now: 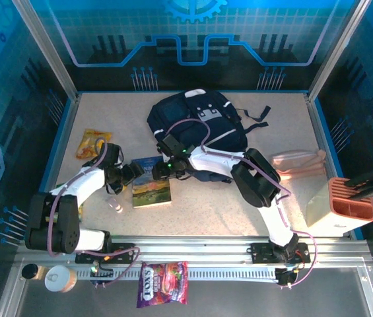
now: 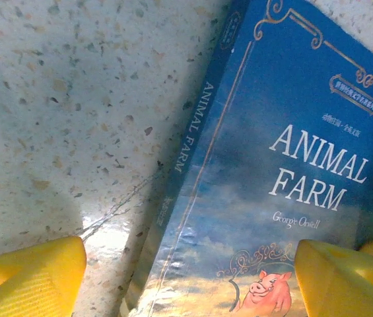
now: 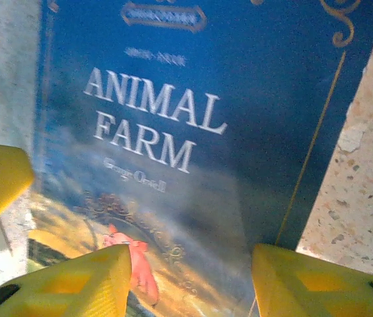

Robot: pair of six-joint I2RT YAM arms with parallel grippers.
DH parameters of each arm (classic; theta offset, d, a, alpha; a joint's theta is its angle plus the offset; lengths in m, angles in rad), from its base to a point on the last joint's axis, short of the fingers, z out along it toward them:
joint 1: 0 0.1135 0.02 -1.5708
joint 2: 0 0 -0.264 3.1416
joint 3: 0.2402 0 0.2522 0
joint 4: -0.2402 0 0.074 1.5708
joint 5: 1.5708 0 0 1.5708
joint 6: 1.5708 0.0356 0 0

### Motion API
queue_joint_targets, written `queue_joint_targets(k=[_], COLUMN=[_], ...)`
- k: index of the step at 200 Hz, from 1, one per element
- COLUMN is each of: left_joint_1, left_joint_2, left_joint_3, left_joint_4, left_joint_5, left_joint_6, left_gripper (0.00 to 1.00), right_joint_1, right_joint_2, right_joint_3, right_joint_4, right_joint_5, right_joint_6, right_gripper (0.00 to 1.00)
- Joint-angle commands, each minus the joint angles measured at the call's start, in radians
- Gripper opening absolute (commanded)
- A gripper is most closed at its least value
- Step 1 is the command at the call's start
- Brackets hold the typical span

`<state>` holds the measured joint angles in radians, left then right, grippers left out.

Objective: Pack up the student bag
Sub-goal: Pick up the book at the center of the table.

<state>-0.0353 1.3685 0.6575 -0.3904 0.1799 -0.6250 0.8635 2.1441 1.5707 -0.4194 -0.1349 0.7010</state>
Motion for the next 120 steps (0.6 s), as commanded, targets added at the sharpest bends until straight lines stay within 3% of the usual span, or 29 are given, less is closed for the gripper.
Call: queue_joint_targets(k=[1,69,120], left_joint_1=[0.006,0.006,0.005], left_joint_2=[0.027,0.069,0.045], left_joint_3=[-0.010,0.012,0.037], left_joint_4=[0.010,0.019,0.019], left_joint_5=[0.056,0.152,0.250], left_joint_6=[0.023,0.032,0.029], left_gripper=[0.82,0.81,0.71], right_joint_1=[-0.002,-0.020,-0.031], right_joint_2=[0.039,0.084,0.091], right_joint_3=[0.022,0.011,0.003], right_joint_4=[-0.065,-0.077,-0.065], right_joint_5=[0.010,-0.008,-0.026], right_joint_6=[-0.012,0.007,0.021], right_gripper=[0.52,0.53,0.53])
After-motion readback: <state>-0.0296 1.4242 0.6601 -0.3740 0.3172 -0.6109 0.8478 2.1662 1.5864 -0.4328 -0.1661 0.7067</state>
